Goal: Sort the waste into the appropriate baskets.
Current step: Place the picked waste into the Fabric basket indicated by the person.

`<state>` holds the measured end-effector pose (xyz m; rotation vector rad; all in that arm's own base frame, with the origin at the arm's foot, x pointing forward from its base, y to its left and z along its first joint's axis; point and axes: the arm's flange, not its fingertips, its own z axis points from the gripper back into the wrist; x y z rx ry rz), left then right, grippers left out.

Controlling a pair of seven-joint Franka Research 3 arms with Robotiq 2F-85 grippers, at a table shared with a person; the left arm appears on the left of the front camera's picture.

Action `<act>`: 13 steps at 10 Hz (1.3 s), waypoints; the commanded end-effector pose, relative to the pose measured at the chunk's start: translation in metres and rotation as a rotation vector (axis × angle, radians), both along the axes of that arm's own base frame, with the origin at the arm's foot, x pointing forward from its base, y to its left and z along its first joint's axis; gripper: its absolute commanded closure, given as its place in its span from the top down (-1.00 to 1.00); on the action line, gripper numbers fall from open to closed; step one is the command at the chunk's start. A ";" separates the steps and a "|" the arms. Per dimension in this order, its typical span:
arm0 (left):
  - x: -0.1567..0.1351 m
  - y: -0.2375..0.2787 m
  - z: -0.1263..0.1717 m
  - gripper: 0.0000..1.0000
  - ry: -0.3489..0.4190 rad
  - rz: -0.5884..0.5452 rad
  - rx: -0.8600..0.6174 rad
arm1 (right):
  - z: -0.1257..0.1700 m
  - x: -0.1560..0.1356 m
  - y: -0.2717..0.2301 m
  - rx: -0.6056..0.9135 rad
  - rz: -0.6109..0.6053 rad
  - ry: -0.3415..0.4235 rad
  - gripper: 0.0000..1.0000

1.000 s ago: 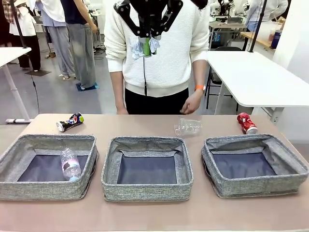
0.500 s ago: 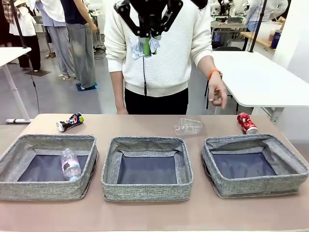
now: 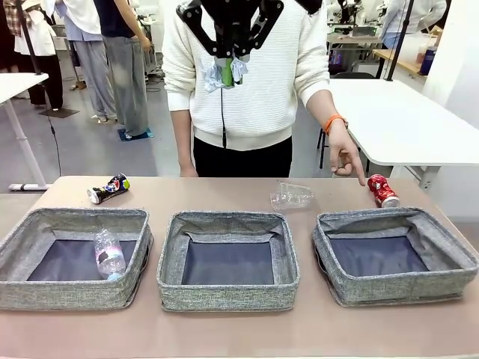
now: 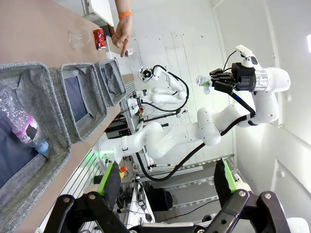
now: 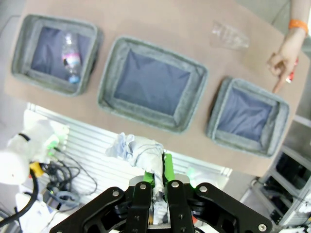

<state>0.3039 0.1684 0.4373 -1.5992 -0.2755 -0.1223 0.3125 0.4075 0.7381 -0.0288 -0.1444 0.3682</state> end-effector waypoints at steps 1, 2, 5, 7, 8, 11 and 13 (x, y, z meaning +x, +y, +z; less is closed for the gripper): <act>-0.002 -0.001 0.000 1.00 -0.018 -0.004 0.002 | 0.000 -0.001 -0.002 -0.003 0.000 -0.008 -0.84; -0.002 -0.001 0.000 1.00 -0.018 -0.004 0.002 | 0.000 -0.001 -0.002 -0.003 0.000 -0.008 -0.84; -0.002 -0.001 0.000 1.00 -0.018 -0.004 0.002 | -0.007 0.000 -0.036 0.016 0.084 0.010 -0.84; -0.002 -0.001 0.000 1.00 -0.018 -0.004 0.002 | -0.036 -0.004 -0.130 0.054 0.028 0.052 -0.84; -0.002 -0.001 0.000 1.00 -0.018 -0.004 0.002 | -0.061 -0.016 -0.182 0.053 -0.001 0.076 -0.84; -0.002 -0.001 0.000 1.00 -0.018 -0.004 0.002 | -0.154 -0.050 -0.315 0.223 -0.243 0.122 -0.84; -0.002 -0.001 0.000 1.00 -0.018 -0.004 0.002 | -0.211 -0.044 -0.345 0.360 -0.410 0.084 -0.84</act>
